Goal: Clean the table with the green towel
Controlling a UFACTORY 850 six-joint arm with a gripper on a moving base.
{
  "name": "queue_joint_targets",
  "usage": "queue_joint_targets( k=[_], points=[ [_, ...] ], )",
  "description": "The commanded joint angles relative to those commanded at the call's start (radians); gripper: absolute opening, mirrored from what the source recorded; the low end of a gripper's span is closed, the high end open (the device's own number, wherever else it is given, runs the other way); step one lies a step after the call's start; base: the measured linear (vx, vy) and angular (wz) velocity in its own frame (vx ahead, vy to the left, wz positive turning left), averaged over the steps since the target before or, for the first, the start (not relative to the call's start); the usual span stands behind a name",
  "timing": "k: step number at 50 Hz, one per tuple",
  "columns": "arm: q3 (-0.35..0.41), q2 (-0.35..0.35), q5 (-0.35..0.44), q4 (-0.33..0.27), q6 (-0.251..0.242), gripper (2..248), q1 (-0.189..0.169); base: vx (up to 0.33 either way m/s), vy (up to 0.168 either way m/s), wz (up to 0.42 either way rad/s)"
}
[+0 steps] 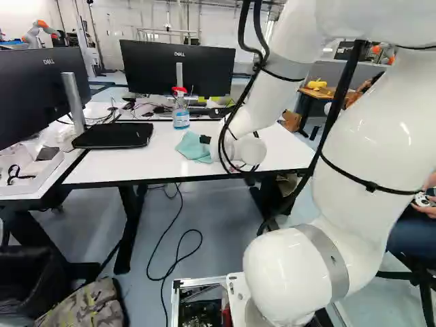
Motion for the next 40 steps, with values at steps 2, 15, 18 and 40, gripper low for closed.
queue_joint_targets(
  k=[2,15,18,40],
  points=[
    [-0.007,-0.002,-0.007,0.0,0.0,247,0.005,0.0,0.0,0.0],
    [-0.055,-0.015,-0.072,0.0,0.0,247,0.042,0.0,0.0,0.0],
    [-0.066,-0.018,-0.089,0.0,0.0,247,0.049,0.0,0.0,0.0],
    [-0.142,-0.074,-0.229,0.0,0.0,247,0.081,0.0,0.0,0.0]
  ],
)
